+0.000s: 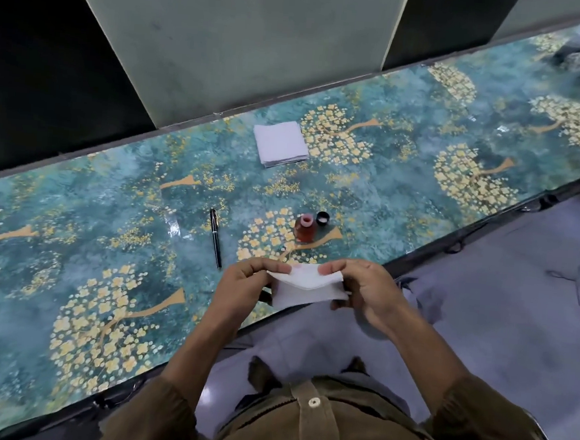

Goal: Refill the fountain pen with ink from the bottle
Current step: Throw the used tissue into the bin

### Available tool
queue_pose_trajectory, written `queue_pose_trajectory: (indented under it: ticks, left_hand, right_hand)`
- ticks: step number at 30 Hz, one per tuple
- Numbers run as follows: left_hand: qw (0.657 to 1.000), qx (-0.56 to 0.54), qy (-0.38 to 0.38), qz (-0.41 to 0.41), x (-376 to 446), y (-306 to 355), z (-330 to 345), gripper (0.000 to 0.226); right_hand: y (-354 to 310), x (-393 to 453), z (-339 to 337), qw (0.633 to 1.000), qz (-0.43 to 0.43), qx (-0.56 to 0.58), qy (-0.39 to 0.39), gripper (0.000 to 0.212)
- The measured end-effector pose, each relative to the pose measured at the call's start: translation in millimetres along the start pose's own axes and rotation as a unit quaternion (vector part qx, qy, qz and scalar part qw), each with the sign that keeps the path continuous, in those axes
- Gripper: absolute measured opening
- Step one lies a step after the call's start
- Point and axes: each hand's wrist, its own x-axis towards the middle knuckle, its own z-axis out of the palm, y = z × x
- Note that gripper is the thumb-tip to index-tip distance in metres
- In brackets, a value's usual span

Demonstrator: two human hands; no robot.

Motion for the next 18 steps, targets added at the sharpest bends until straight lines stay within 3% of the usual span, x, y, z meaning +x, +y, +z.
queue_pose_trajectory:
  ticks: [6,9,11,14,18]
  left_hand:
    - [0.994,0.103,-0.034,0.009,1,0,42,0.048]
    - [0.986,0.149,-0.076,-0.004,1,-8,77,0.046]
    - [0.979,0.166,-0.117,-0.021,5,-18,107,0.047]
    - [0.962,0.211,-0.161,-0.055,13,-39,152,0.04]
    - [0.952,0.226,-0.185,-0.09,25,-64,208,0.033]
  right_hand:
    - [11,-8,-50,0.999,0.012,-0.041,0.009,0.016]
    - [28,-17,-89,0.995,0.025,-0.087,0.039,0.032]
    - [43,-27,-124,0.99,0.067,-0.093,0.081,0.032]
    - [76,-39,-183,0.975,0.127,-0.086,0.158,0.012]
    - [123,-34,-259,0.939,0.17,0.019,0.298,0.009]
